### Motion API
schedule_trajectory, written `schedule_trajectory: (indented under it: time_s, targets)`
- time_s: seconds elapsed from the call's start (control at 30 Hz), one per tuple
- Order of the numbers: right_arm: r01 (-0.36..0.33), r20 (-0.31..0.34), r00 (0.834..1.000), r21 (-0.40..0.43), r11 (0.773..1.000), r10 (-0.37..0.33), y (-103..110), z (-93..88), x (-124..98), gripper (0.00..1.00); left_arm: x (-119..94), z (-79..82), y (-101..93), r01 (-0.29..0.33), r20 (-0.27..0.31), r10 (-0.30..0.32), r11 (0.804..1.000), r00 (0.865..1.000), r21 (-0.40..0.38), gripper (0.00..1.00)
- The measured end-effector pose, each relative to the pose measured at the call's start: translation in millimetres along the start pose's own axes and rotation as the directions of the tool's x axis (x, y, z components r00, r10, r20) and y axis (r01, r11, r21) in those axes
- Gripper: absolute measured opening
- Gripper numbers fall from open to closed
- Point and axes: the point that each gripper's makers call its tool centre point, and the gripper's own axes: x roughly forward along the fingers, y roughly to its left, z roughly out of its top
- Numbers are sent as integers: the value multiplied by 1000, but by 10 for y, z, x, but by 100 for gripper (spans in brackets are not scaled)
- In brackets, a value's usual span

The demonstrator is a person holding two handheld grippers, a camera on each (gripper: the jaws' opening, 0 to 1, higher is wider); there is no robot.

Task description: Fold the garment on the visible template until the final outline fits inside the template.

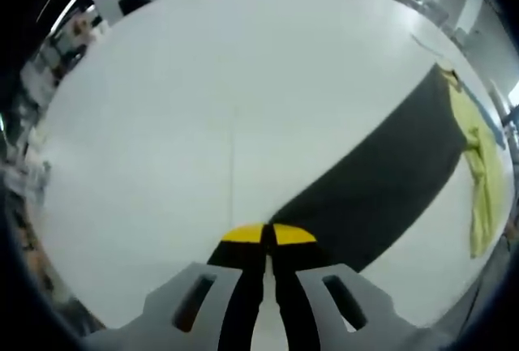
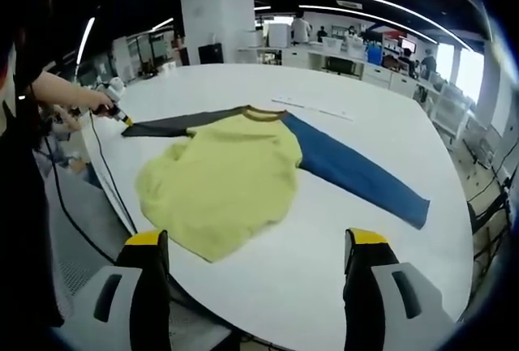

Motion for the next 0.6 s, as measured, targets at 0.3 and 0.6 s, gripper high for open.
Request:
schedule_trajectory:
  time_s: [0.3, 0.6]
  targets:
    - [1, 6, 1000, 0, 1000, -1, -6, 11, -13, 89, -19, -36, 5, 2, 11, -1, 999, 1000, -34, 0]
    - [1, 18, 1000, -3, 1000, -1, 6, 38, -36, 89, -86, -116, -9, -4, 9, 4, 999, 1000, -45, 3]
